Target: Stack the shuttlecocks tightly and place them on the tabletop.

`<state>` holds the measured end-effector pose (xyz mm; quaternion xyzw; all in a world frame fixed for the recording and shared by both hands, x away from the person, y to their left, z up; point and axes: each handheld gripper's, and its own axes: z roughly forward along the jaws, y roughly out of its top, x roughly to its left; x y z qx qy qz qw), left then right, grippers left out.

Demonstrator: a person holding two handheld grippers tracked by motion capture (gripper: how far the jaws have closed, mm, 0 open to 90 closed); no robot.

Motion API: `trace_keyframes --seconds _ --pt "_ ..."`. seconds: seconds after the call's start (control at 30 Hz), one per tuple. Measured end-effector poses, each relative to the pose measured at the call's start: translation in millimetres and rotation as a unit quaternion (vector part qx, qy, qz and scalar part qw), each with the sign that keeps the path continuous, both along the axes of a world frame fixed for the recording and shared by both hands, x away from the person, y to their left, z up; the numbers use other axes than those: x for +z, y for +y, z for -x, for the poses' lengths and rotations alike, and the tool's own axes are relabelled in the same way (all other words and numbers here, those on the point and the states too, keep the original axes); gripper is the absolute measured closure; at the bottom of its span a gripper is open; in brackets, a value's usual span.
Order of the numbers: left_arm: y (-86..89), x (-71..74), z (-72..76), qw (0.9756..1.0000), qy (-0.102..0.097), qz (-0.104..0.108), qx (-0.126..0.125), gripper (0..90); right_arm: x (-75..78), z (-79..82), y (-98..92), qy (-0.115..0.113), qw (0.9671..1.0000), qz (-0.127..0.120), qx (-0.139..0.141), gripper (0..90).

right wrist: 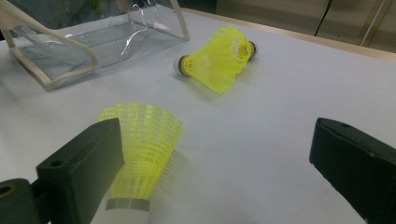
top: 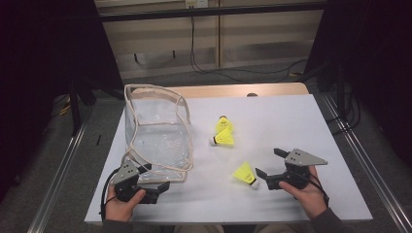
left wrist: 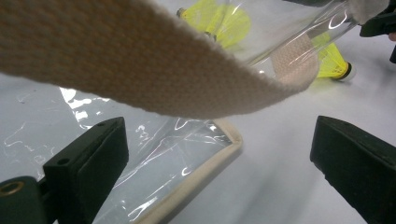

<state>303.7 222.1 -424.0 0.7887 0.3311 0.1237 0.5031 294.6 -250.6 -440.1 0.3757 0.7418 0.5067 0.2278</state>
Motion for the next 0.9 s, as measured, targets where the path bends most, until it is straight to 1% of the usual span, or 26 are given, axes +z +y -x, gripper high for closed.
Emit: trace_keyframes --seconds 0.3,0.43,0.53,0.57,0.7,0.83,0.9 --pt "-0.2 -0.3 -0.2 1.0 -0.002 0.0 0.0 4.2 2.4 -5.0 5.8 0.004 1.0 0.002 0.006 2.6" --pt "-0.4 -0.3 -0.1 1.0 -0.002 0.0 0.0 4.1 2.8 -7.4 8.4 0.01 0.9999 0.0 0.01 2.8" --pt "-0.3 -0.1 -0.1 1.0 -0.001 -0.001 0.0 4.1 2.4 -9.0 10.9 0.012 0.9999 0.007 0.01 2.9" --pt "-0.3 -0.2 -0.1 1.0 -0.001 0.0 0.0 4.0 2.3 -9.5 11.8 0.015 0.9998 0.005 0.012 3.1" --pt "-0.5 -0.3 -0.1 1.0 -0.002 0.0 0.0 4.1 2.4 -11.9 15.5 0.017 0.9997 0.009 0.016 3.2" --pt "-0.5 -0.3 -0.1 1.0 -0.001 0.001 0.0 4.1 2.5 -14.1 18.1 0.028 0.9995 0.004 0.017 3.4" --pt "-0.6 -0.5 -0.1 1.0 -0.001 0.001 0.0 3.9 3.0 -15.4 19.2 0.026 0.9995 0.014 0.015 3.5"
